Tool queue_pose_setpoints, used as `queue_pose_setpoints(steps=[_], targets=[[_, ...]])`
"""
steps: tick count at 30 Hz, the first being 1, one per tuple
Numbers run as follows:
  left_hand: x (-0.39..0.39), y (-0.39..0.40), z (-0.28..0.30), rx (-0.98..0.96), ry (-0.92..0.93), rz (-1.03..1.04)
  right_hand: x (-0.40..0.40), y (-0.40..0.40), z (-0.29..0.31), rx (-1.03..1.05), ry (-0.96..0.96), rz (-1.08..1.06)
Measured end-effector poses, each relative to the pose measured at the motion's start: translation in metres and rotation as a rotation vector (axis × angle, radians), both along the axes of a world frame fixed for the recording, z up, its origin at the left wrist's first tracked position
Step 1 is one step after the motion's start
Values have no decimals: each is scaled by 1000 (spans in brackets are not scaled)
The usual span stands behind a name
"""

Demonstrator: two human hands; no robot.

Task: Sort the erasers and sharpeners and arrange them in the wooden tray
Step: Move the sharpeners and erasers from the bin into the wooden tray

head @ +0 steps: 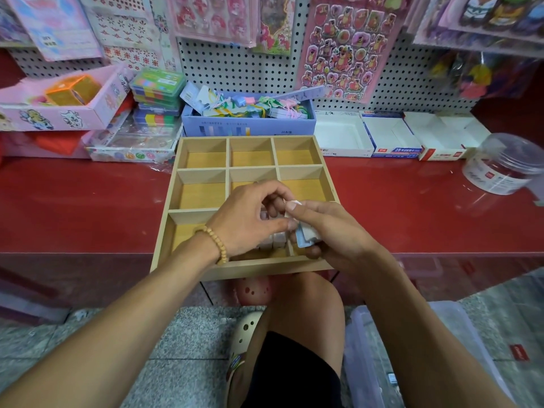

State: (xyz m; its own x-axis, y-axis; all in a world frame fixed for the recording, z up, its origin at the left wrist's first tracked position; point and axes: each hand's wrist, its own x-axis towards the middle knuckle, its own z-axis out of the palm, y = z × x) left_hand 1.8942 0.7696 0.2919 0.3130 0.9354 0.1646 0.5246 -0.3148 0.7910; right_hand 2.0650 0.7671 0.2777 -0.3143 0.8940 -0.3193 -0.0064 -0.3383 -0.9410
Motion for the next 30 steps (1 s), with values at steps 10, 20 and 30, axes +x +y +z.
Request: queue_pose_setpoints(steps=[10,20,30], targets=[[-2,-3,3,76,93,36,-6,2,2,-64,-76,-77],[-39,-17,7,-37,308,135,2,3,4,-87,-9,-338],[-32,-16,-12,-19,693,63,1,3,0,-101,49,-372]])
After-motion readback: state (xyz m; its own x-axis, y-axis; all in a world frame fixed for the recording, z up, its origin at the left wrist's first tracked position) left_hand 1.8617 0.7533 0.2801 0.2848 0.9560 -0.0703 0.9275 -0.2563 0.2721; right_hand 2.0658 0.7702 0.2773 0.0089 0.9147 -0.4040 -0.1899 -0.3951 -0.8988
